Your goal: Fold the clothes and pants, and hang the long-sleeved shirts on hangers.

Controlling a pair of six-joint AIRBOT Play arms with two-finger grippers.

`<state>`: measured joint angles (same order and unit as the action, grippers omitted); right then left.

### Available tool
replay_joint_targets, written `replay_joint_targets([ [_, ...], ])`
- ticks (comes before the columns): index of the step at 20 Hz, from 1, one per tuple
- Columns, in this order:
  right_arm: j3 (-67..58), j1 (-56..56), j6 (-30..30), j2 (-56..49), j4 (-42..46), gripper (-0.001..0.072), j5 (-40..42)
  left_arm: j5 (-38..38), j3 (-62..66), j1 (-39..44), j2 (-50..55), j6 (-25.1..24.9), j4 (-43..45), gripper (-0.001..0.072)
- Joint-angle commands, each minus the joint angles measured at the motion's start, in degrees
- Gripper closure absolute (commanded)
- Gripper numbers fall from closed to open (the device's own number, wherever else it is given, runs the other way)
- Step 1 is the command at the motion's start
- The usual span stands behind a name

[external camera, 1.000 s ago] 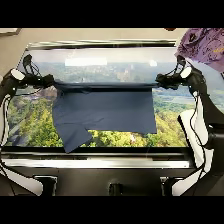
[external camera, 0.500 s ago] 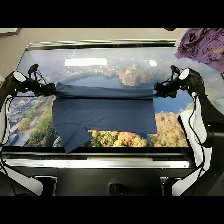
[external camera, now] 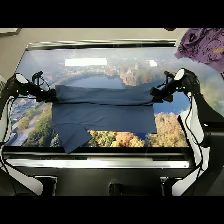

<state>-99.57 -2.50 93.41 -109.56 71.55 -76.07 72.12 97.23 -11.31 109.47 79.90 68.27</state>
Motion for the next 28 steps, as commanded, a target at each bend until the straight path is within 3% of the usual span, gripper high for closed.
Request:
replay_joint_targets([
  [1, 0.02, 1.73, 1.84, -0.39, 2.25, 0.068, -1.22, 1.79, -0.02, -0.02, 0.74, -0.04, -0.11, 0.0686],
  [2, 0.02, 1.81, 2.38, -0.39, 2.67, 0.0676, -1.66, 1.9, -0.02, -0.02, 0.83, -0.04, -0.11, 0.0686],
  [3, 0.02, 1.81, 2.43, -0.39, 2.69, 0.0621, -2.29, 1.92, -0.02, -0.02, 0.85, -0.04, -0.11, 0.0685],
  [4, 0.02, 1.81, 2.43, -0.39, 2.67, 0.0516, -3.19, 1.95, 0.0, -0.02, 0.85, -0.04, -0.11, 0.067],
  [5, 0.02, 1.81, 2.4, -0.39, 2.64, 0.04, -4.35, 2.05, 0.2, -0.04, 0.83, -0.02, -0.11, 0.0555],
  [6, 0.0, 1.81, 2.4, -0.33, 2.64, 0.0325, -6.1, 2.58, 0.55, -0.13, 0.76, 0.02, -0.11, 0.0349],
  [7, 0.0, 1.62, 2.32, -0.2, 2.95, 0.0255, -8.85, 3.89, 1.33, -0.44, 0.76, 0.02, -0.11, 0.022],
  [8, 0.0, 1.57, 1.42, 0.13, 3.8, 0.0215, -11.8, 6.25, 2.54, -1.03, 0.76, -0.02, -0.09, 0.0211],
  [10, 0.02, 1.03, -0.92, 2.49, 8.83, 0.0216, -15.67, 11.82, 4.68, -3.23, 0.17, -0.11, -0.04, 0.021],
  [15, 0.07, -7.39, -3.08, 10.27, 3.48, 0.0217, -12.81, 12.17, -4.0, -13.42, -11.58, -0.48, -3.91, 0.021],
  [19, 4.46, -13.44, -7.34, 14.12, -5.38, 0.0218, -12.96, 9.79, -25.0, -20.85, -24.52, -4.17, -11.17, 0.021],
  [24, 25.88, -19.26, -15.45, 20.52, -17.16, 0.0219, -9.57, 2.08, -57.13, -22.88, -41.33, -8.26, -16.7, 0.0211],
  [28, 34.16, -19.3, -17.84, 21.35, -22.29, 0.023, -6.75, -1.55, -69.33, -22.88, -46.62, -11.19, -19.76, 0.021],
])
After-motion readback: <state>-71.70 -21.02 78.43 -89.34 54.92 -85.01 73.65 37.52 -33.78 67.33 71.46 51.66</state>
